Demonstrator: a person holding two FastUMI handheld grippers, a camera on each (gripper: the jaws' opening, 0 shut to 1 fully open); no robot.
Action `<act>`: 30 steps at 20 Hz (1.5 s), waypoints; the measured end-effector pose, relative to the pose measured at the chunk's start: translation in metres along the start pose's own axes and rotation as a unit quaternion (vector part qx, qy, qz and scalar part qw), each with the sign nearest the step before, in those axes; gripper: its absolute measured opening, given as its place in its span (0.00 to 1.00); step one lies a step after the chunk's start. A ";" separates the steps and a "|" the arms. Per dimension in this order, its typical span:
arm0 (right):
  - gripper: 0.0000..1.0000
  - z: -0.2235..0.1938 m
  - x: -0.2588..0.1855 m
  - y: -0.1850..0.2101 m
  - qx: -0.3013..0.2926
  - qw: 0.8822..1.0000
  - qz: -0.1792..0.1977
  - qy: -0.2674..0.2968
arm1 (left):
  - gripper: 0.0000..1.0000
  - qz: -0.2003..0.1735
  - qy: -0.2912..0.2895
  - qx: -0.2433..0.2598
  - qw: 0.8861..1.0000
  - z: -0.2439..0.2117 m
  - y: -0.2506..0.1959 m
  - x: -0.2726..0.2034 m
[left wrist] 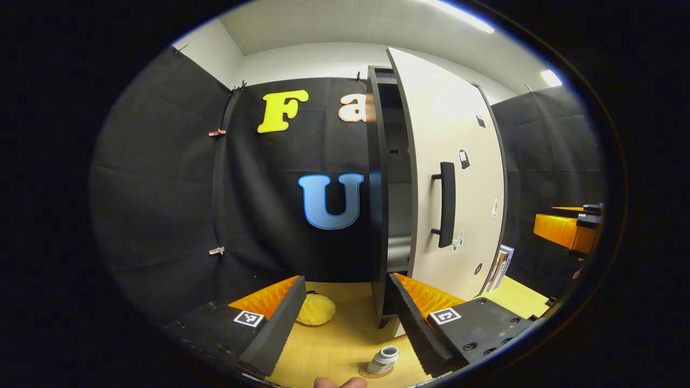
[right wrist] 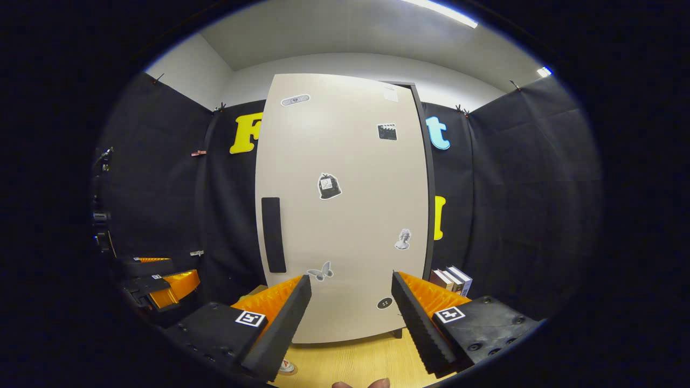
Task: Open the cabinet door with the right hand, grasp the bottle in the cabinet with the left hand and place it on the coaster, then close the cabinet door with the right hand.
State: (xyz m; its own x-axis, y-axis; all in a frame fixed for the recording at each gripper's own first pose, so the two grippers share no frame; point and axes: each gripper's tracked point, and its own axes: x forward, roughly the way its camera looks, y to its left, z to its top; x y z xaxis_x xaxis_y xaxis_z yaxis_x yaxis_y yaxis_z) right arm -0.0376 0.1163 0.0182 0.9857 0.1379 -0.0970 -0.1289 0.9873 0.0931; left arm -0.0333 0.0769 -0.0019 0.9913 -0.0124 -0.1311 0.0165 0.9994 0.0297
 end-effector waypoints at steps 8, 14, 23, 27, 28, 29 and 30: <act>0.98 -0.006 0.004 -0.009 -0.002 1.000 -0.017 0.007 | 0.96 -0.010 -0.011 0.005 1.000 0.006 -0.007 -0.002; 0.98 -0.008 0.006 -0.020 -0.001 1.000 -0.029 0.008 | 0.98 -0.013 -0.009 0.009 1.000 0.010 -0.010 0.006; 0.98 -0.006 0.006 -0.025 -0.002 0.999 -0.031 0.008 | 0.96 -0.021 -0.014 0.009 1.000 0.016 -0.026 0.007; 0.98 -0.004 0.005 -0.026 -0.003 1.000 -0.029 0.007 | 0.96 -0.019 -0.014 0.006 1.000 0.017 -0.028 0.006; 0.98 -0.004 0.005 -0.026 -0.002 1.000 -0.029 0.007 | 0.96 -0.017 -0.015 0.007 1.000 0.017 -0.029 0.005; 0.98 -0.005 0.005 -0.027 -0.001 1.000 -0.029 0.008 | 0.96 -0.016 -0.014 0.007 1.000 0.017 -0.029 0.004; 0.98 -0.005 0.004 -0.028 0.001 1.000 -0.029 0.009 | 0.96 -0.016 -0.014 0.006 1.000 0.016 -0.030 0.004</act>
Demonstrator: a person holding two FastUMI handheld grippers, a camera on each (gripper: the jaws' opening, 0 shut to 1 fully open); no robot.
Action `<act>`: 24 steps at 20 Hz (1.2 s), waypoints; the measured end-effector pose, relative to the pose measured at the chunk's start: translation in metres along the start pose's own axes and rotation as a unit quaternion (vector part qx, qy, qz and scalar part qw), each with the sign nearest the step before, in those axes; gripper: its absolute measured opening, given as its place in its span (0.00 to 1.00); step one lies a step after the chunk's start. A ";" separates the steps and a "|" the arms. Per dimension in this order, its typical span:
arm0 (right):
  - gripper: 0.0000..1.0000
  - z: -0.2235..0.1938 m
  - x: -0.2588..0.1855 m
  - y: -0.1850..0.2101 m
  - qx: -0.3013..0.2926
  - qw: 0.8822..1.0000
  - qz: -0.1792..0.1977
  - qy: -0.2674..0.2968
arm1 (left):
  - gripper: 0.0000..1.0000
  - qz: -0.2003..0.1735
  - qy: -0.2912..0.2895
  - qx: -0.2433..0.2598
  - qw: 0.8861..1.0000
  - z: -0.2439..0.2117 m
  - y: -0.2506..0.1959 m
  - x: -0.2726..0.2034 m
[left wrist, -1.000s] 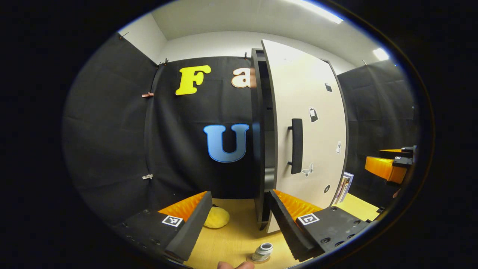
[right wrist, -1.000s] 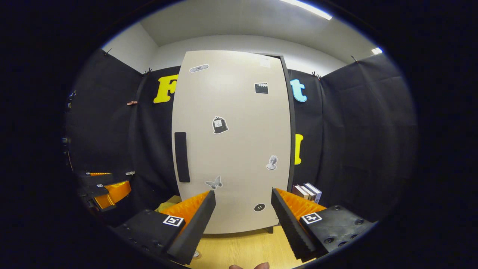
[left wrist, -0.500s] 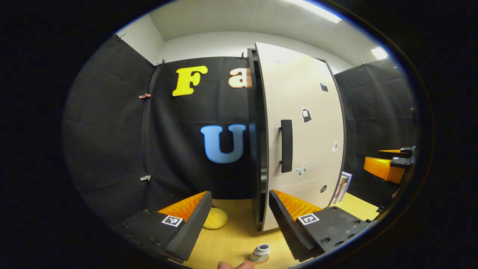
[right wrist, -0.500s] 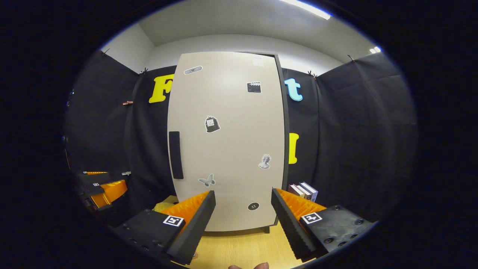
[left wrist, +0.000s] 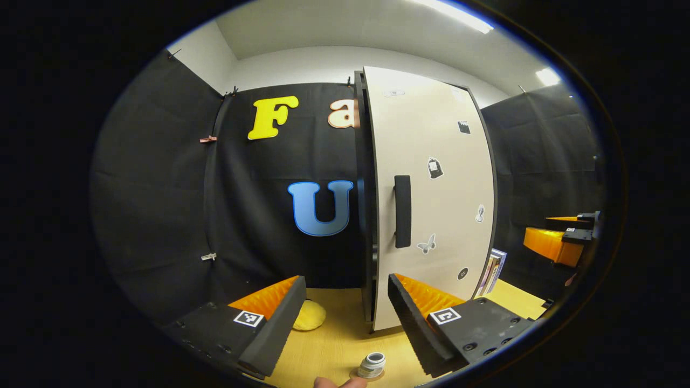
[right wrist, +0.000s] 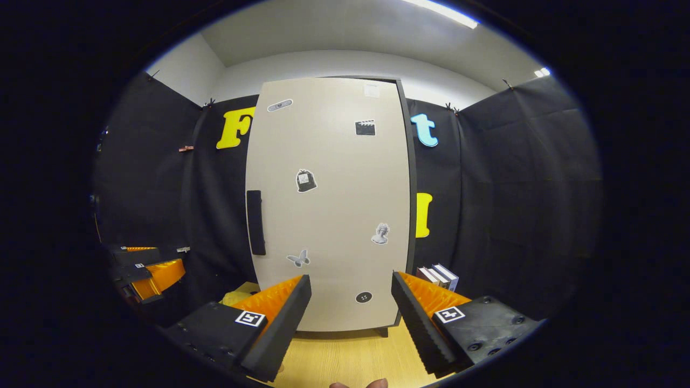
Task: Open the cabinet door with the right hand, grasp the bottle in the cabinet with the left hand and place it on the coaster, then close the cabinet door with the right hand.
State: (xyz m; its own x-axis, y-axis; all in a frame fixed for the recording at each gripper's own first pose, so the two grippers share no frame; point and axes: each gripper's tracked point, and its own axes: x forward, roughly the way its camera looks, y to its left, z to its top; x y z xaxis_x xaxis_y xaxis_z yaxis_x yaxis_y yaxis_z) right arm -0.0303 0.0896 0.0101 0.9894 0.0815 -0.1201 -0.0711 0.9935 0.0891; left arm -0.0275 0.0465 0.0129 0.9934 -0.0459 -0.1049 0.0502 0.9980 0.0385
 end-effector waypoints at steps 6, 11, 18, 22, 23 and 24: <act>0.98 0.009 -0.003 -0.011 0.002 1.000 0.001 -0.004 | 0.96 0.007 0.002 0.000 1.000 -0.001 -0.002 -0.003; 0.98 0.010 -0.006 -0.012 0.006 1.000 0.002 -0.004 | 0.96 0.008 0.002 0.001 1.000 0.000 -0.004 -0.005; 0.98 0.010 -0.010 -0.014 0.008 1.000 0.006 -0.003 | 0.96 0.011 -0.001 0.000 1.000 0.001 -0.007 -0.011; 0.98 0.010 -0.008 -0.017 0.009 1.000 0.006 -0.004 | 0.96 0.014 -0.003 -0.005 1.000 0.001 -0.009 -0.012; 0.98 0.010 -0.009 -0.017 0.010 1.000 0.006 -0.003 | 0.96 0.014 -0.003 -0.006 1.000 0.002 -0.009 -0.011; 0.98 0.010 -0.009 -0.017 0.010 1.000 0.007 -0.002 | 0.96 0.013 -0.003 -0.008 1.000 0.001 -0.010 -0.011</act>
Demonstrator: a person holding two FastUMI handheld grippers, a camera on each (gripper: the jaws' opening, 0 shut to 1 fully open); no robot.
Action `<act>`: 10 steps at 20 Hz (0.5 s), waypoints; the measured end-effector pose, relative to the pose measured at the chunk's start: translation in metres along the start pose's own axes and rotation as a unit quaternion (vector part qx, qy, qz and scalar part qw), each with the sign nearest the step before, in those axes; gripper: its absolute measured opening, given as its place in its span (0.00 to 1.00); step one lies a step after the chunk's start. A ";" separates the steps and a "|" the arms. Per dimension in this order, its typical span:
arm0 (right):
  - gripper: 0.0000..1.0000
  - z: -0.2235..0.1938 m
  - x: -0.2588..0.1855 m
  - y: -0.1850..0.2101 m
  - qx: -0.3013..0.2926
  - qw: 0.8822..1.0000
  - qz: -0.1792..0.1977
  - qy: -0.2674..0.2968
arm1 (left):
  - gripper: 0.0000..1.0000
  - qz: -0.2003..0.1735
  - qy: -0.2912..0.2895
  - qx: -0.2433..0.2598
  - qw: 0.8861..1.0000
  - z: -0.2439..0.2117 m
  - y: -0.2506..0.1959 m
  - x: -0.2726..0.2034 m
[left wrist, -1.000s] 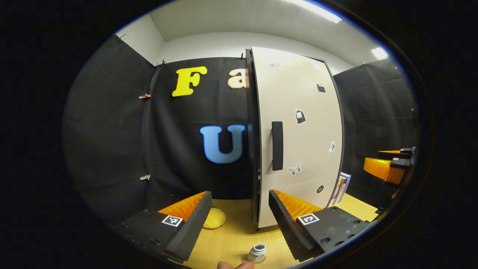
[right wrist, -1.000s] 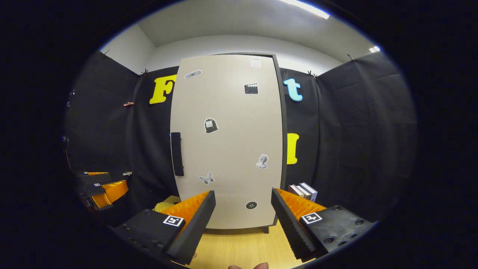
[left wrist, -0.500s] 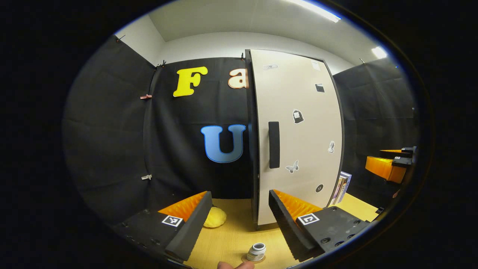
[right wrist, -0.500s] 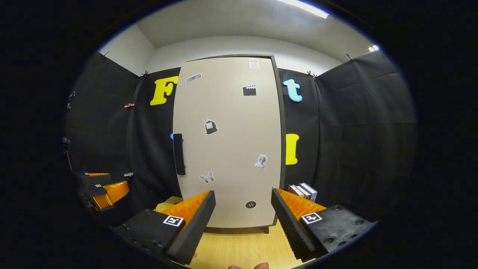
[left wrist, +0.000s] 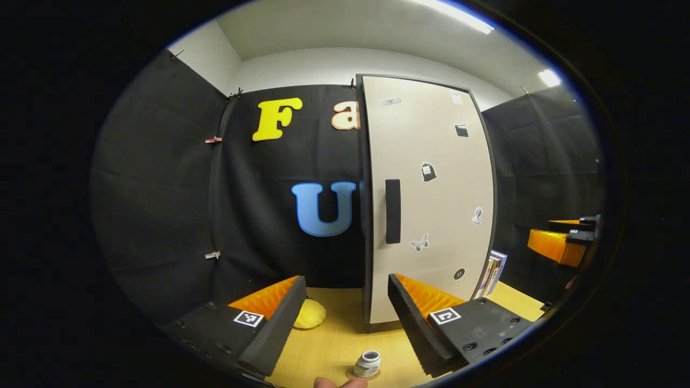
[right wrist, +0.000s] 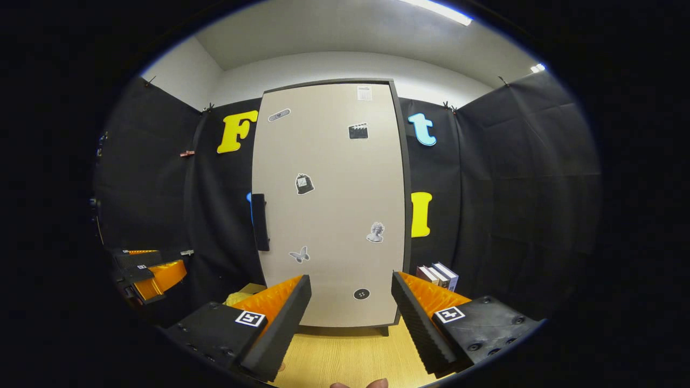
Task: Open the cabinet door with the right hand, grasp the bottle in the cabinet with the left hand and place it on the coaster, then close the cabinet door with the right hand.
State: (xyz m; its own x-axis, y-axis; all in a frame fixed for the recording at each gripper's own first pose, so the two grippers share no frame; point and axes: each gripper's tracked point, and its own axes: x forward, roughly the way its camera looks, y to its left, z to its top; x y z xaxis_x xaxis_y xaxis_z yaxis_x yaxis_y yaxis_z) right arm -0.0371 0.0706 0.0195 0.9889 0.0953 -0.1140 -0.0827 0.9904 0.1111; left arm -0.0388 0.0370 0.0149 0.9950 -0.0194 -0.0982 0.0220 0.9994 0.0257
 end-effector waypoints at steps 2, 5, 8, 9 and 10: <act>0.98 0.000 0.000 -0.001 -0.002 1.000 0.000 0.000 | 0.96 0.001 0.002 -0.001 1.000 -0.001 -0.002 0.000; 0.98 -0.001 0.000 -0.002 -0.003 1.000 0.000 0.002 | 0.96 0.002 0.003 -0.005 1.000 -0.001 -0.003 0.002; 0.98 0.000 0.001 -0.005 -0.003 1.000 -0.001 0.002 | 0.96 0.003 0.002 -0.006 1.000 0.000 -0.005 0.002; 0.98 -0.001 0.001 -0.006 -0.003 1.000 -0.001 0.002 | 0.96 0.003 0.002 -0.005 1.000 0.000 -0.007 0.003; 0.98 -0.001 0.001 -0.006 -0.003 1.000 -0.001 0.002 | 0.96 0.003 0.003 -0.004 1.000 0.000 -0.006 0.004</act>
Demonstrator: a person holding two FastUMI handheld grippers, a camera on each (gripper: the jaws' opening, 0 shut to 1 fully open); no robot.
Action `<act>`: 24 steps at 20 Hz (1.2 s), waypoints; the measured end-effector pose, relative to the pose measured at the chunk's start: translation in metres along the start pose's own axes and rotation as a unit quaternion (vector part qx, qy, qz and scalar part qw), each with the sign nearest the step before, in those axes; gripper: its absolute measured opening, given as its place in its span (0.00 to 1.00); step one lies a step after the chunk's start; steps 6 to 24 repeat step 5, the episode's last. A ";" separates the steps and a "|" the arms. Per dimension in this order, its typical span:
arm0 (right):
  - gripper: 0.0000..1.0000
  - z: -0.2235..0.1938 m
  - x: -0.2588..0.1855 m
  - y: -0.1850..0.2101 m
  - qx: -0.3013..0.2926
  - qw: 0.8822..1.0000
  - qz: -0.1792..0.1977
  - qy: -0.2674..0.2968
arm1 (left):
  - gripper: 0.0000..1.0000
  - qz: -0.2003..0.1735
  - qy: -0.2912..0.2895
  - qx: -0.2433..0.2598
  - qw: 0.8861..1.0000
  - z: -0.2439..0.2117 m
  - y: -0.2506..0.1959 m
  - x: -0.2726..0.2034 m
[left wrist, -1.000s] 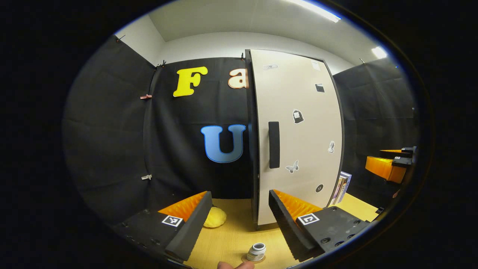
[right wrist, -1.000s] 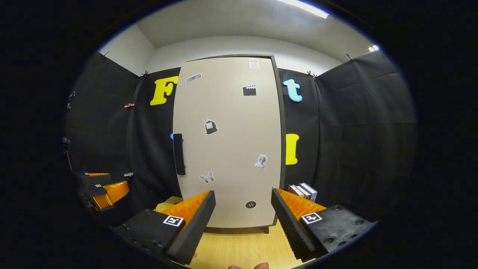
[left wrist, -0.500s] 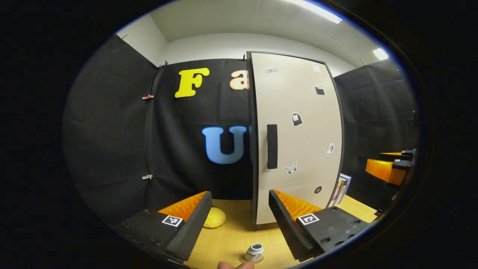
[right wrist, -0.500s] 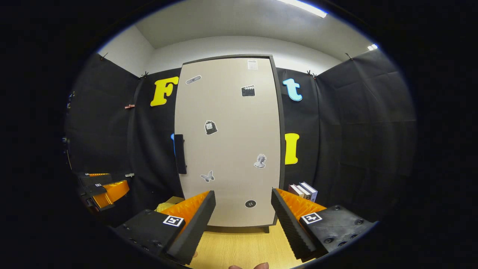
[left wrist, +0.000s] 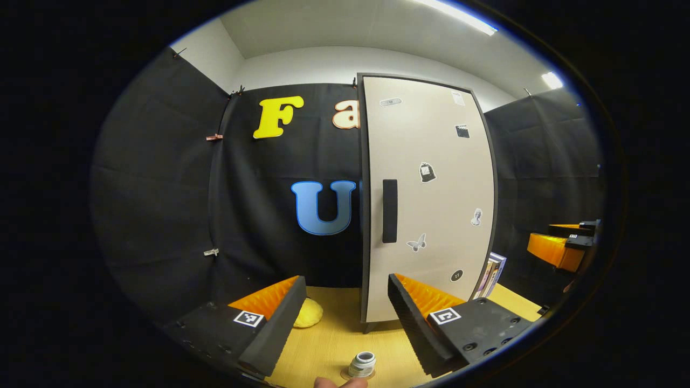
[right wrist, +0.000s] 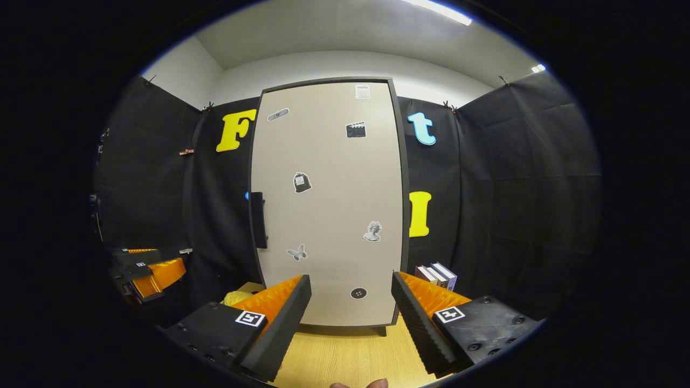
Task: Open the cabinet door with the right hand, grasp the bottle in the cabinet with the left hand and place it on the coaster, then close the cabinet door with the right hand.
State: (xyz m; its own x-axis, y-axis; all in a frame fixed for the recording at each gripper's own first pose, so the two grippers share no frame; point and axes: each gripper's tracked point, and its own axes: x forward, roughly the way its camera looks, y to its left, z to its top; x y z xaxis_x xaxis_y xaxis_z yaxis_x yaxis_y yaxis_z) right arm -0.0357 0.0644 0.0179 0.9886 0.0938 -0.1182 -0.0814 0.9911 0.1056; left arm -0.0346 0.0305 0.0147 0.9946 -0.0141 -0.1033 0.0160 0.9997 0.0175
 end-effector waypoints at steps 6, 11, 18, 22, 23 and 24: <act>0.98 -0.002 0.001 -0.004 -0.002 1.000 0.000 0.001 | 0.96 -0.001 0.001 -0.001 1.000 -0.001 -0.006 0.002; 0.98 -0.002 0.001 -0.004 -0.002 1.000 0.000 0.001 | 0.96 -0.001 0.001 -0.001 1.000 -0.001 -0.006 0.002; 0.98 -0.002 0.001 -0.004 -0.002 1.000 0.000 0.001 | 0.96 -0.001 0.001 -0.001 1.000 -0.001 -0.006 0.002; 0.98 -0.002 0.001 -0.004 -0.002 1.000 0.000 0.001 | 0.96 -0.001 0.001 -0.001 1.000 -0.001 -0.006 0.002; 0.98 -0.002 0.001 -0.004 -0.002 1.000 0.000 0.001 | 0.96 -0.001 0.001 -0.001 1.000 -0.001 -0.006 0.002; 0.98 -0.002 0.001 -0.004 -0.002 1.000 0.000 0.001 | 0.96 -0.001 0.001 -0.001 1.000 -0.001 -0.006 0.002</act>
